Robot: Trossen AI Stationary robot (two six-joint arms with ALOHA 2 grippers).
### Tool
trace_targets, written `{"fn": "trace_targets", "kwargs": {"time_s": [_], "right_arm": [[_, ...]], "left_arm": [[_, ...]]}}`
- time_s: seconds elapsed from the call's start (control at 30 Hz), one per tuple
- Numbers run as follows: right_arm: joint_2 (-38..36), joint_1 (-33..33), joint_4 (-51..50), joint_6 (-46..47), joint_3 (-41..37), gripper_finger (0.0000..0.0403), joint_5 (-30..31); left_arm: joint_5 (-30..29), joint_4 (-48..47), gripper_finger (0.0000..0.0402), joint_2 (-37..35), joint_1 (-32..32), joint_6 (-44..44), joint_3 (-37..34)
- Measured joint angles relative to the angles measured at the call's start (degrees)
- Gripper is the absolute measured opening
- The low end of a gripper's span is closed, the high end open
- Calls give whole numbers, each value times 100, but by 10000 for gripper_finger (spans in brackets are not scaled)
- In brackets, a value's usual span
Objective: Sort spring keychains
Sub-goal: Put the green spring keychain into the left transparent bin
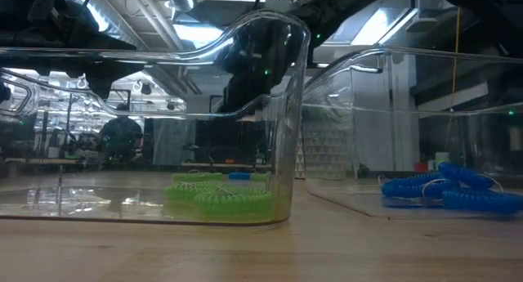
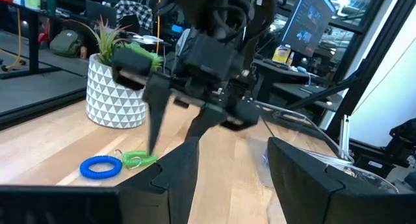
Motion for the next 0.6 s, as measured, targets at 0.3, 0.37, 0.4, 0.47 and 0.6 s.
{"fn": "trace_targets", "kwargs": {"time_s": [0.3,0.37,0.4,0.47,0.6], "right_arm": [[479,0,269,161,-2,225,191],[574,0,304,161,-4,226,347],[606,0,319,160,-4,225,403],[679,-2,319,161,-4,222,435],[786,-25,220,173,-4,212,433]], "left_arm": [[0,0,178,0,0,-2,0],[0,2,178,-1,0,0,0],[0,0,178,0,-2,0,0],[0,2,178,0,-2,-2,0],[0,0,178,0,-2,-2,0]]}}
